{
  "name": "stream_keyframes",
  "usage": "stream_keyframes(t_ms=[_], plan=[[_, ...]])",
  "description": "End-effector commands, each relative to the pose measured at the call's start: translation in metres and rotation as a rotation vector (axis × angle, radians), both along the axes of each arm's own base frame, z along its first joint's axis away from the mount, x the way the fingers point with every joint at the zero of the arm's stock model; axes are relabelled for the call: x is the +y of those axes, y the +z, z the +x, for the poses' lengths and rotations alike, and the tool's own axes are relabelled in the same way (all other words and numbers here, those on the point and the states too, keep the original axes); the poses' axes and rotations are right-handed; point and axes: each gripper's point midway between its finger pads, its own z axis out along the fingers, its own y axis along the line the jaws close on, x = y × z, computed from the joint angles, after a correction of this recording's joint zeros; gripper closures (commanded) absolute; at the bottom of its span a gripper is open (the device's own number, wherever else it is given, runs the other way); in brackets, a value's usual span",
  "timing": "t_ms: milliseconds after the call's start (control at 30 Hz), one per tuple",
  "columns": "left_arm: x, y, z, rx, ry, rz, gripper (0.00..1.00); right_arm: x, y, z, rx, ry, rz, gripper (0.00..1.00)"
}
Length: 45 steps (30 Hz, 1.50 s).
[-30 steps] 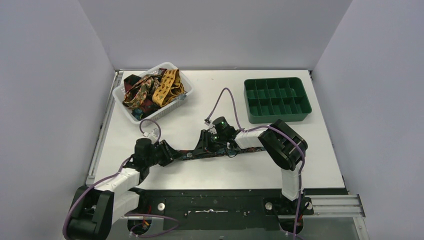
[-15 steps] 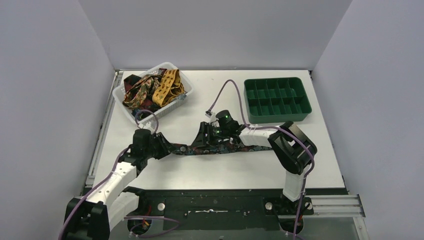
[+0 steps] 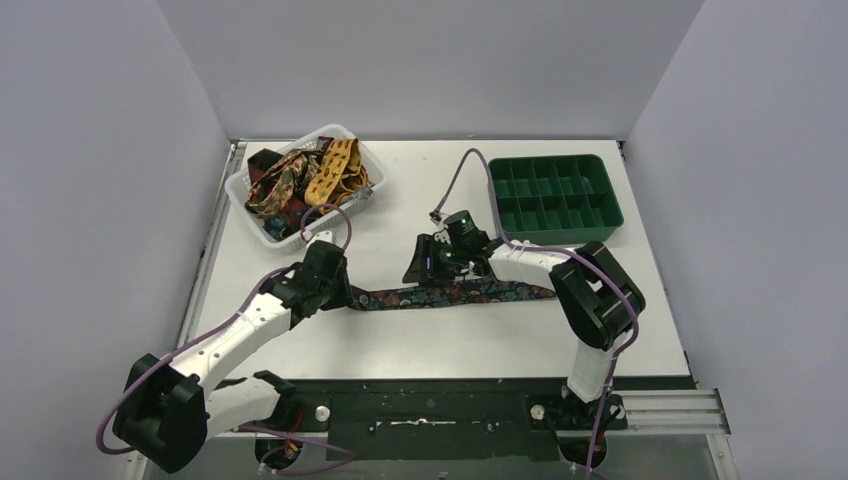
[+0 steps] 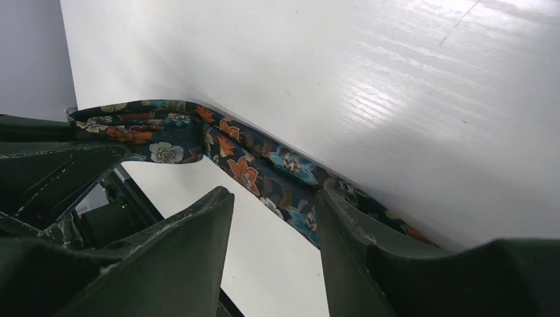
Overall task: Roll the ties
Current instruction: Roll the tie at the center of the board.
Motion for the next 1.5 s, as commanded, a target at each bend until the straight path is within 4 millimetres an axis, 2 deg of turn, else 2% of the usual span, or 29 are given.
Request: stream_keyframes(t_ms=[0, 333, 600, 967, 1467], plan=[[0.021, 0.024, 0.012, -0.062, 0.076, 0.187, 0.75, -0.011, 0.032, 0.019, -0.111, -0.066, 0.006, 0.50], [0.016, 0.035, 0.009, -0.091, 0.072, 0.401, 0.75, -0.041, 0.034, 0.029, -0.105, -0.154, -0.031, 0.50], [0.000, 0.031, 0.013, -0.100, 0.033, 0.526, 0.75, -0.065, 0.036, 0.037, -0.105, -0.217, -0.039, 0.49], [-0.040, 0.023, 0.016, -0.105, -0.054, 0.591, 0.73, -0.090, 0.033, 0.045, -0.093, -0.273, -0.044, 0.47], [-0.097, -0.005, 0.020, -0.053, -0.194, 0.554, 0.63, -0.101, 0.036, 0.047, -0.087, -0.292, -0.043, 0.45]])
